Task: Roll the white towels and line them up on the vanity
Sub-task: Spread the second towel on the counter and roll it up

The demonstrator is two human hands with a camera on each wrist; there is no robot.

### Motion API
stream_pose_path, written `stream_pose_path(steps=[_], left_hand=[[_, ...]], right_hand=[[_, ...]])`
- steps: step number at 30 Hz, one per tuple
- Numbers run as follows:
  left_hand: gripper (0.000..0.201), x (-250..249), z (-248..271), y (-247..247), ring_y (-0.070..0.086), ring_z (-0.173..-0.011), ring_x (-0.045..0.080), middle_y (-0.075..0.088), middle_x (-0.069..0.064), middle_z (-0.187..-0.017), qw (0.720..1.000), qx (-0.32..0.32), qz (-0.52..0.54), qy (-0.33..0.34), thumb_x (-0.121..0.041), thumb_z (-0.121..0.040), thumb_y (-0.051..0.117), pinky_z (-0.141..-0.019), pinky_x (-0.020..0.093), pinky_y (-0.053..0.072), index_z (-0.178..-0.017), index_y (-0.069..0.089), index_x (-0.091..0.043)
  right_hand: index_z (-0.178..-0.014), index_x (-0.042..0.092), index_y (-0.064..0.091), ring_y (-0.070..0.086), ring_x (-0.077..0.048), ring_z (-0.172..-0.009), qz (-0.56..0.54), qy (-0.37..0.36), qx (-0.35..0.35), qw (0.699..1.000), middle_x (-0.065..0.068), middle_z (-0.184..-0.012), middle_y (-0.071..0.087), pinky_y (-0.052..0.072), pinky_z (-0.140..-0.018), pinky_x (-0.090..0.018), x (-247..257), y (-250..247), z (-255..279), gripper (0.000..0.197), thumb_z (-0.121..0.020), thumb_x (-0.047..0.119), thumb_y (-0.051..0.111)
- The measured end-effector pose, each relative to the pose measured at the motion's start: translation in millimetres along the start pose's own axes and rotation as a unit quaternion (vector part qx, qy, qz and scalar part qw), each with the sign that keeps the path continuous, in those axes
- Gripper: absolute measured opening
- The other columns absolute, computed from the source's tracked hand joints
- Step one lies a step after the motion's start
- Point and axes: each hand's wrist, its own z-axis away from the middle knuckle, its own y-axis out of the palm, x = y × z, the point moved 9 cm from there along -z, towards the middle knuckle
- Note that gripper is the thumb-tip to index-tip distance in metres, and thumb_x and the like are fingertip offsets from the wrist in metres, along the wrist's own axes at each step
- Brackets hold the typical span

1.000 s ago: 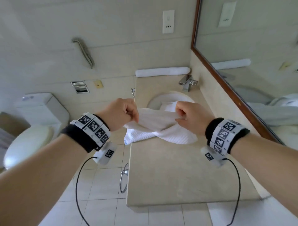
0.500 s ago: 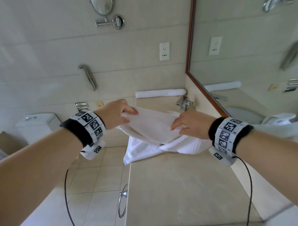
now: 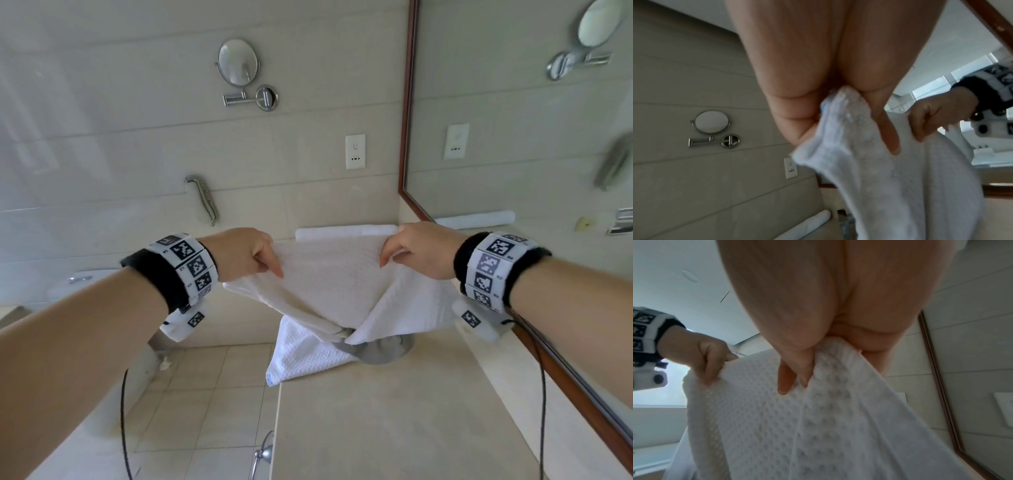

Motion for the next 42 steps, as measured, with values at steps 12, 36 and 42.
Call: stream_pose_path(steps=[12, 36, 42], left_hand=[[0.069, 24, -15, -56, 0.051, -0.127, 0.016, 0.056, -0.004, -0.137, 0.981, -0.183, 0.002, -0.068, -0.020, -0.073, 0.085, -0.104, 0.019, 0.030, -0.136, 0.059, -0.030], [0.068, 47, -46, -147, 0.060, -0.109, 0.025, 0.062, 0.008, -0.126, 0.906, -0.325, 0.176, -0.206, -0.019, -0.075, 0.084, -0.094, 0.030, 0.045, -0.137, 0.056, -0.012], [0.084, 65, -63, -152, 0.060, -0.113, 0.023, 0.063, 0.003, -0.126, 0.901, -0.344, 0.188, -0.186, -0.018, -0.065, 0.090, -0.101, 0.038, 0.048, -0.141, 0.054, -0.020]], right_hand=[[-0.124, 0.046, 0.063, 0.053, -0.010, -0.109, 0.040, -0.004, 0.015, 0.999, 0.019, -0.112, 0.055, 0.038, -0.091, -0.023, 4, -45, -9, 0.046, -0.087, 0.019, 0.071], [-0.127, 0.043, 0.064, 0.049, -0.006, -0.129, -0.056, 0.020, -0.027, 0.998, 0.020, -0.143, 0.051, 0.031, -0.099, -0.018, -13, -118, -61, 0.044, -0.087, 0.029, 0.074], [-0.122, 0.054, 0.062, 0.054, -0.016, -0.126, -0.048, 0.033, 0.050, 0.997, 0.015, -0.149, 0.044, 0.043, -0.104, -0.030, -15, -115, -90, 0.064, -0.079, 0.011, 0.081]])
